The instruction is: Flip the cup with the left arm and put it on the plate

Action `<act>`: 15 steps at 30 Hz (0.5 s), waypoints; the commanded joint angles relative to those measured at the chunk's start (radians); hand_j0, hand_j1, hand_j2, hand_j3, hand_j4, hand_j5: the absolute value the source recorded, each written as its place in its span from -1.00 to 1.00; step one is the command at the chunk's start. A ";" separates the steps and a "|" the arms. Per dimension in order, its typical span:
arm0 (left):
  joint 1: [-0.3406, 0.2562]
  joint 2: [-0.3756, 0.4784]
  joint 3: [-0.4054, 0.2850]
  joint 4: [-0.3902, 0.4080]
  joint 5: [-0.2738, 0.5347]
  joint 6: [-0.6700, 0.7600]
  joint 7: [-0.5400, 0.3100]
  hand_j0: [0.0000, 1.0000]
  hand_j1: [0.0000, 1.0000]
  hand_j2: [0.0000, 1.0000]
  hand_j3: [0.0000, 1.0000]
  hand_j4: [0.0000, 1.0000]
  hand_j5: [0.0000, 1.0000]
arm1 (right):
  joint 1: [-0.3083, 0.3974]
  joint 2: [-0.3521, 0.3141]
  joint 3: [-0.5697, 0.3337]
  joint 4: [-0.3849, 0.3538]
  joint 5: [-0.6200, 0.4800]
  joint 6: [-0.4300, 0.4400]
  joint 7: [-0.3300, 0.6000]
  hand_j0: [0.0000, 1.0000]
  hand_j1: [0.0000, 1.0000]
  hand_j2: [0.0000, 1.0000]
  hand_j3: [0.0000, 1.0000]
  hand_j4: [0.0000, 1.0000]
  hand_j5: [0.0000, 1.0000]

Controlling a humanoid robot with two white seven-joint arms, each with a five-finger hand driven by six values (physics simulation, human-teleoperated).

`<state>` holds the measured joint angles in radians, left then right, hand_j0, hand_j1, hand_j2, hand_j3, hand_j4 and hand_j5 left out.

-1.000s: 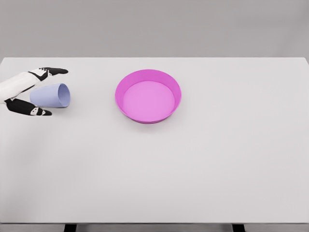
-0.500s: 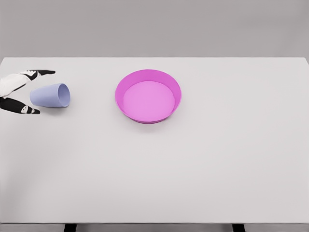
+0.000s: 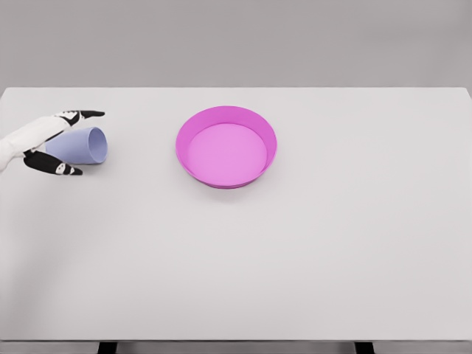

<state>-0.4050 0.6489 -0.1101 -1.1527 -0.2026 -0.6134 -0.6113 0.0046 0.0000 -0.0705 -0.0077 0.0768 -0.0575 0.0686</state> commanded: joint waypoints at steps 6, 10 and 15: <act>-0.017 -0.002 0.001 0.059 0.006 0.003 0.000 1.00 1.00 1.00 1.00 1.00 1.00 | 0.000 0.000 0.000 0.000 0.000 0.001 0.000 1.00 1.00 1.00 1.00 1.00 1.00; -0.023 -0.003 -0.002 0.068 0.006 0.003 0.000 1.00 1.00 1.00 1.00 1.00 1.00 | 0.000 0.000 0.000 0.000 0.000 -0.001 0.000 1.00 1.00 1.00 1.00 1.00 1.00; -0.035 -0.011 -0.013 0.068 -0.052 0.003 0.000 1.00 1.00 1.00 1.00 1.00 1.00 | 0.000 0.000 0.000 0.000 0.000 -0.001 0.000 1.00 1.00 1.00 1.00 1.00 1.00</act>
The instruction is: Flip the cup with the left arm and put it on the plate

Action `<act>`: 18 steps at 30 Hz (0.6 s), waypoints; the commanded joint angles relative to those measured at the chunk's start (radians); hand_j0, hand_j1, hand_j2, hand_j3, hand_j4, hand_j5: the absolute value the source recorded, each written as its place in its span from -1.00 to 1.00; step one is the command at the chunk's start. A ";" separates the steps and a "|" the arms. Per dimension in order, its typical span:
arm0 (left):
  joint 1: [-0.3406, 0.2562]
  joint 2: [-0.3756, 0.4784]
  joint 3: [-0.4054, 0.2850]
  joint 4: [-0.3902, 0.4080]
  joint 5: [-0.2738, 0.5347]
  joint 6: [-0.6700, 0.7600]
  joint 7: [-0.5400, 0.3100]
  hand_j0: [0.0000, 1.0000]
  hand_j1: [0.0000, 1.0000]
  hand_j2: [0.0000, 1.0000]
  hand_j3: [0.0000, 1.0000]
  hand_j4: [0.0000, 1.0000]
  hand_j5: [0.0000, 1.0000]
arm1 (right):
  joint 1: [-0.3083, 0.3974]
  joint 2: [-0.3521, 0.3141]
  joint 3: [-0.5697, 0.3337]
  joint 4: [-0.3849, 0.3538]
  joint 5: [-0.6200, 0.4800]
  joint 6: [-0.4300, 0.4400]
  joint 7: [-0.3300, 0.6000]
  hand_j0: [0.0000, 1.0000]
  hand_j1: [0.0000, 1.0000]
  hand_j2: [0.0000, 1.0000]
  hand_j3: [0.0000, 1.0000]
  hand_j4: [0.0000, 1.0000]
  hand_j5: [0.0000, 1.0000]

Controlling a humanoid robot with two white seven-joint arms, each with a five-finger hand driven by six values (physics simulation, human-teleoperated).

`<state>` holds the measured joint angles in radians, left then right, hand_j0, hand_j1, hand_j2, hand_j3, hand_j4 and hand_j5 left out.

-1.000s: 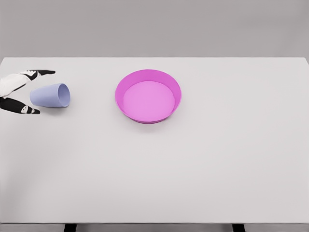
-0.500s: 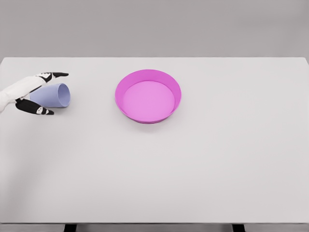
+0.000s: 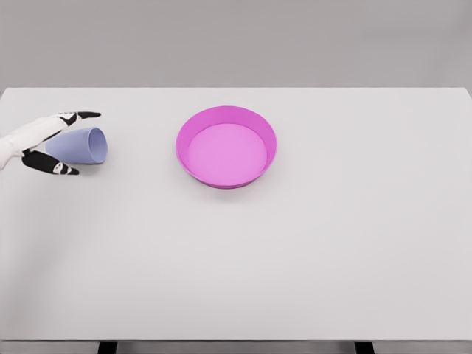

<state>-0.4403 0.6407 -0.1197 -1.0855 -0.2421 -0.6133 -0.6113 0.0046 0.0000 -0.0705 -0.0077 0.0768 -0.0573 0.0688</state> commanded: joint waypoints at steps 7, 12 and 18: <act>-0.020 -0.018 -0.006 0.001 -0.063 0.002 0.000 1.00 1.00 1.00 1.00 1.00 1.00 | 0.000 0.000 0.000 0.000 0.000 -0.001 0.000 1.00 1.00 1.00 1.00 1.00 1.00; -0.021 -0.019 -0.006 0.004 -0.065 0.052 0.000 1.00 1.00 1.00 1.00 1.00 1.00 | 0.000 0.000 0.000 0.000 0.000 -0.001 0.000 1.00 1.00 1.00 1.00 1.00 1.00; -0.025 -0.042 -0.006 0.004 -0.115 0.103 0.000 1.00 1.00 1.00 1.00 1.00 1.00 | 0.000 0.000 0.000 0.000 0.000 0.001 0.000 1.00 1.00 1.00 1.00 1.00 1.00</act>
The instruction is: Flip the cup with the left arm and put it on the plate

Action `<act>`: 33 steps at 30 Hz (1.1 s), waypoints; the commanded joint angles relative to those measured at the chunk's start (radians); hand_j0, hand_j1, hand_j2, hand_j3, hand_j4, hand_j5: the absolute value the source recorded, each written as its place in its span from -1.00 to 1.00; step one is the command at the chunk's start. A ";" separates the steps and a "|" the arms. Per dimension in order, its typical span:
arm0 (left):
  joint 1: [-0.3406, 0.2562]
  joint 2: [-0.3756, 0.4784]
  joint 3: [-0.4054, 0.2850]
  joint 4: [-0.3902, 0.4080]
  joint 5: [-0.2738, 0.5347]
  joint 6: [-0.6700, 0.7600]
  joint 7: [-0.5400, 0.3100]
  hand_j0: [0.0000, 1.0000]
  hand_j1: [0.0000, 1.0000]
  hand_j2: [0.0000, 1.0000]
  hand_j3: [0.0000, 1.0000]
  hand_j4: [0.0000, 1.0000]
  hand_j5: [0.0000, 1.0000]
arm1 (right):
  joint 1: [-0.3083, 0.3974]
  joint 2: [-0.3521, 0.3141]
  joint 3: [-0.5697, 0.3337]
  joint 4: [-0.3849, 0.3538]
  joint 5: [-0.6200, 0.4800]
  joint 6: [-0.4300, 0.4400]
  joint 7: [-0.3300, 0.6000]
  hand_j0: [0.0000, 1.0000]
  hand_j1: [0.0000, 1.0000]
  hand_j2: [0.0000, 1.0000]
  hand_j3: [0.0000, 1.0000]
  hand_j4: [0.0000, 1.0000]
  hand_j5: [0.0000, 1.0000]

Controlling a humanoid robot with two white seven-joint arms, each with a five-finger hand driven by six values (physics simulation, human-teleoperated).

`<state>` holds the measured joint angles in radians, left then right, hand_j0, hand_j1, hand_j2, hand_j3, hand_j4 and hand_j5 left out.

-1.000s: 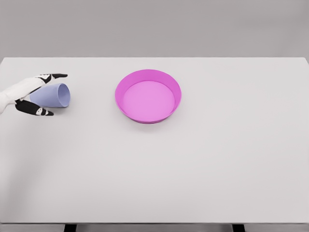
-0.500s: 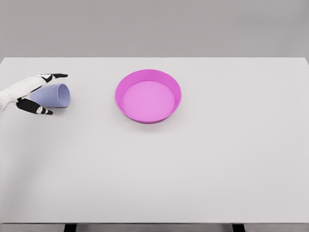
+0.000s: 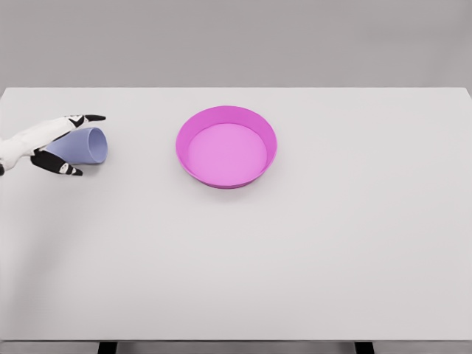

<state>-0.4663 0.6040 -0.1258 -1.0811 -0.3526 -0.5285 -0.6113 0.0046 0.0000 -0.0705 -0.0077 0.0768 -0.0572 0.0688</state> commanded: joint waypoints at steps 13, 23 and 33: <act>-0.035 -0.033 -0.006 0.029 -0.069 0.021 0.000 1.00 1.00 1.00 1.00 1.00 1.00 | 0.000 0.000 0.000 0.000 0.000 0.000 0.000 1.00 1.00 1.00 1.00 1.00 1.00; -0.041 -0.032 -0.005 0.027 -0.121 0.019 0.000 0.91 0.91 0.91 0.91 0.91 0.91 | 0.000 0.000 0.000 0.000 0.000 0.000 -0.001 1.00 1.00 1.00 1.00 1.00 1.00; -0.041 -0.032 -0.006 0.023 -0.147 0.016 0.000 0.57 0.57 0.57 0.57 0.57 0.57 | 0.000 0.000 0.000 0.000 0.000 0.000 0.000 1.00 1.00 1.00 1.00 1.00 1.00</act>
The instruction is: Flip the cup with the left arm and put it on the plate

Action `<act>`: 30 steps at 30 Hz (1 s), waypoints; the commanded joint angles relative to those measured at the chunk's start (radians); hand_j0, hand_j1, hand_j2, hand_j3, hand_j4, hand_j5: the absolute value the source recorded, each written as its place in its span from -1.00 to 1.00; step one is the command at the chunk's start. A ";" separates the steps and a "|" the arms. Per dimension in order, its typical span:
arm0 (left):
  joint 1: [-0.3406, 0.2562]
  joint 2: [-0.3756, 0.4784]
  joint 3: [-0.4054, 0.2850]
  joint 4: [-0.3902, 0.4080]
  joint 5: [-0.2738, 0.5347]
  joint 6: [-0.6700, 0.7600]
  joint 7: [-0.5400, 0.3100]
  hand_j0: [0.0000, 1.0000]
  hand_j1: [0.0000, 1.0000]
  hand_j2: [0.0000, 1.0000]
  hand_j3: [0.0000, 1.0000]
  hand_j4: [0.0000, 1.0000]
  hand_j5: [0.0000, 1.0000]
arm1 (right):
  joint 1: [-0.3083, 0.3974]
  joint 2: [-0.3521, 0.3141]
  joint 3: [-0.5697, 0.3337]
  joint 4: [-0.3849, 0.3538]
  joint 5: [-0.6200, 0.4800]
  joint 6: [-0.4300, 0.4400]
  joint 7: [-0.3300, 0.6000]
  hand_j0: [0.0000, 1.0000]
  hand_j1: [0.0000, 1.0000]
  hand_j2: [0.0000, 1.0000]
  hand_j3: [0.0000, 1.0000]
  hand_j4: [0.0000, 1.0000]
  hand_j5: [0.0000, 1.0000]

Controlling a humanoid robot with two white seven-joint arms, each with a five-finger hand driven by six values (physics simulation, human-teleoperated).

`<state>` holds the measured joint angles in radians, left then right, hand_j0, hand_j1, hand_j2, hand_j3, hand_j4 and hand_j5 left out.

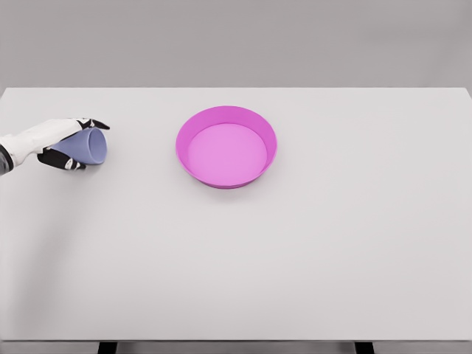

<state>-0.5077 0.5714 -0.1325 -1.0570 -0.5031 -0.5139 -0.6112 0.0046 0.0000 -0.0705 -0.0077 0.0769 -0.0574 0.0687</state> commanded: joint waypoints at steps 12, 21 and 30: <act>0.000 -0.001 0.011 -0.011 0.008 -0.005 0.000 0.44 0.44 0.44 0.44 0.44 0.44 | 0.000 0.000 0.000 0.000 0.000 0.001 0.000 1.00 1.00 1.00 1.00 1.00 1.00; -0.009 -0.022 0.019 -0.017 0.029 -0.018 0.000 0.43 0.43 0.43 0.43 0.43 0.43 | 0.000 0.000 0.000 0.000 0.000 0.001 0.000 1.00 1.00 1.00 1.00 1.00 1.00; -0.023 -0.021 0.071 -0.034 0.175 -0.084 0.000 0.42 0.42 0.42 0.42 0.42 0.42 | 0.000 0.000 0.000 0.000 0.000 -0.001 0.000 1.00 1.00 1.00 1.00 1.00 1.00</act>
<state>-0.5292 0.5504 -0.0805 -1.0866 -0.3766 -0.5798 -0.6115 0.0046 0.0000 -0.0705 -0.0077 0.0768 -0.0573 0.0688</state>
